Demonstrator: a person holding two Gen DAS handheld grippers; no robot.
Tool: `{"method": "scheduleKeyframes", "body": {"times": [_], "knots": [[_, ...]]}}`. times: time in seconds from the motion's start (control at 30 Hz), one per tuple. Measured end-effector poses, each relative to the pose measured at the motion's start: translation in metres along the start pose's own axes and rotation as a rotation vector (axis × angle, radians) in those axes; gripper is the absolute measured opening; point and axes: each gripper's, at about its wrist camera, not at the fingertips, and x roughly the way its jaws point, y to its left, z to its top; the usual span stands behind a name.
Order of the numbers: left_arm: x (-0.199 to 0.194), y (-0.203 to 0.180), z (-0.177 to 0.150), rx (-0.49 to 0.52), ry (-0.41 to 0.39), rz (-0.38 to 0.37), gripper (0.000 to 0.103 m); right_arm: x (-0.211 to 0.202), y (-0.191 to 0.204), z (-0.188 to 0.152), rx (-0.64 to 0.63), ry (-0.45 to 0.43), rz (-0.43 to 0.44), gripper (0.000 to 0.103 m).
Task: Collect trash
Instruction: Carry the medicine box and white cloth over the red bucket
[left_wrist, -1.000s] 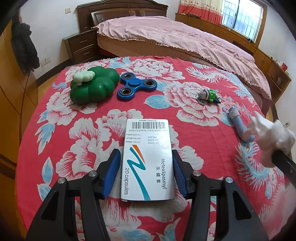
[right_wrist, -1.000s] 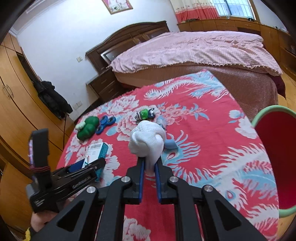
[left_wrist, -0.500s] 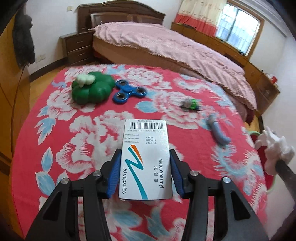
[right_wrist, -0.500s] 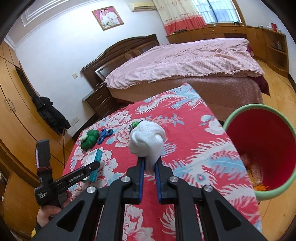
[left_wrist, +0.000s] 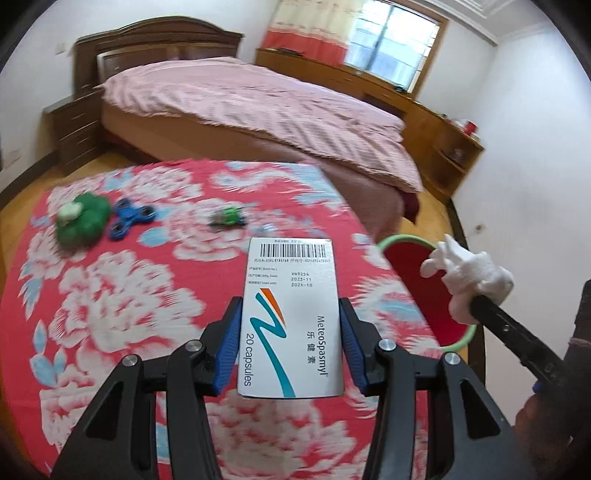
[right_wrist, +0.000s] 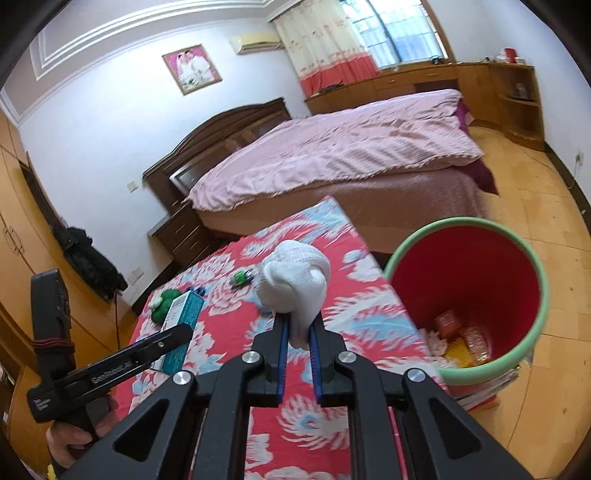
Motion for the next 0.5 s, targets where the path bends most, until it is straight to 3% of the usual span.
{"method": "scheduleKeyframes", "body": {"times": [0.5], "knots": [[0.04,-0.099,0.014,0.163,0.016,-0.078,0.051,-0.017,-0.091,0.007,0.154,-0.045,-0.134,0.012]]}}
